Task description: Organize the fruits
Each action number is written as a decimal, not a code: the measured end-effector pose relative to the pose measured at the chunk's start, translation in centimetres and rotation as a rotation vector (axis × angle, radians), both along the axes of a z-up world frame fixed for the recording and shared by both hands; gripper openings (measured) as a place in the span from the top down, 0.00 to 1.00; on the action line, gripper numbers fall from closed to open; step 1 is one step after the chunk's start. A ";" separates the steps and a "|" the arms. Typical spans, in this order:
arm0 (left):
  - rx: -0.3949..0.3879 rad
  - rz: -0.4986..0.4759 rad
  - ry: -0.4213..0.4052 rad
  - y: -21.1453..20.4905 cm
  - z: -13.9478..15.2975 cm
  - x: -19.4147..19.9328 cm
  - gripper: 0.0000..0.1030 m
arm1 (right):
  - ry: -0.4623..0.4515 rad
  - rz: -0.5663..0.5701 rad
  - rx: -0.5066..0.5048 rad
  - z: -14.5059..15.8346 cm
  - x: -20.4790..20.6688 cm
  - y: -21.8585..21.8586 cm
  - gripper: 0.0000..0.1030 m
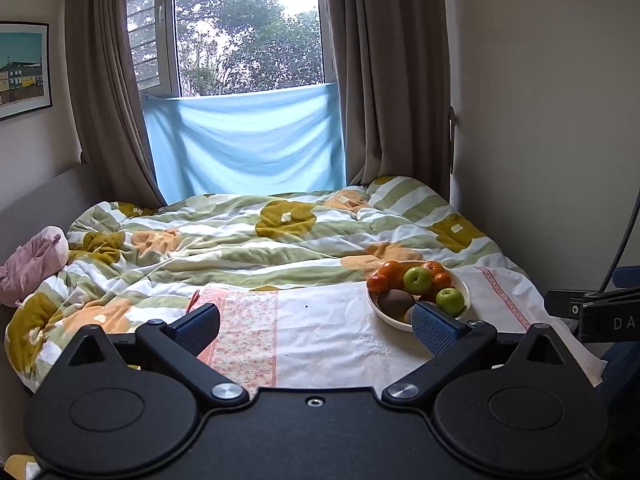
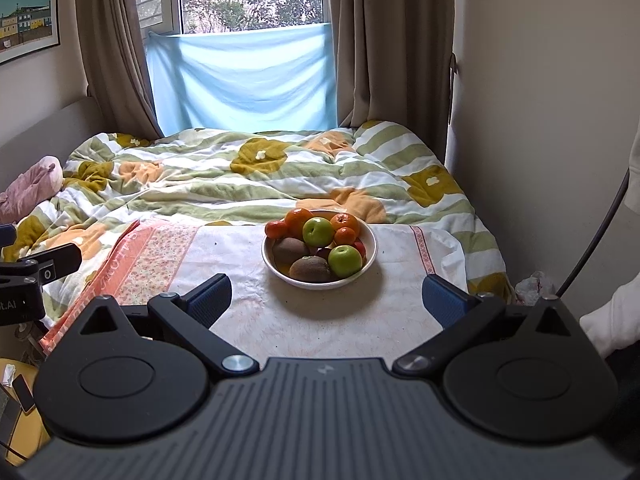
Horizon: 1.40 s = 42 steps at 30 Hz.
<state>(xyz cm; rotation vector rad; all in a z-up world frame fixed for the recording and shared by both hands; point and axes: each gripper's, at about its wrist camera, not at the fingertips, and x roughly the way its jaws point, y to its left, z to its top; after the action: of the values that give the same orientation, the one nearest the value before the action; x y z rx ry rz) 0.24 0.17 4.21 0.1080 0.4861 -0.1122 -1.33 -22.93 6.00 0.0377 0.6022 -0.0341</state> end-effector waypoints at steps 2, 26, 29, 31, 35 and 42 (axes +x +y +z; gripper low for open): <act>-0.004 -0.002 0.004 0.0 -0.1 0.0 0.00 | 0.000 -0.002 -0.001 0.0 0.0 -0.2 0.00; -0.030 -0.031 0.029 -0.4 -0.4 0.6 0.00 | 0.027 -0.026 -0.010 -0.2 0.5 -0.4 0.00; -0.031 -0.029 0.031 -0.3 -0.4 0.6 0.00 | 0.029 -0.025 -0.008 -0.3 0.5 -0.4 0.00; -0.033 -0.028 0.032 -0.3 -0.4 0.7 0.00 | 0.030 -0.024 -0.009 -0.4 0.6 -0.4 0.00; -0.036 -0.025 0.033 -0.2 -0.4 0.8 0.00 | 0.030 -0.025 -0.009 -0.4 0.6 -0.4 0.00; -0.032 -0.030 0.034 -0.4 -0.4 0.9 0.00 | 0.029 -0.024 -0.008 -0.4 0.6 -0.4 0.00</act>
<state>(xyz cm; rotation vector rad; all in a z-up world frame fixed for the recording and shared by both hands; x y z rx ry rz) 1.18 -0.24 3.81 0.0818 0.5169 -0.1511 -0.71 -23.37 5.56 0.0367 0.6307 -0.0602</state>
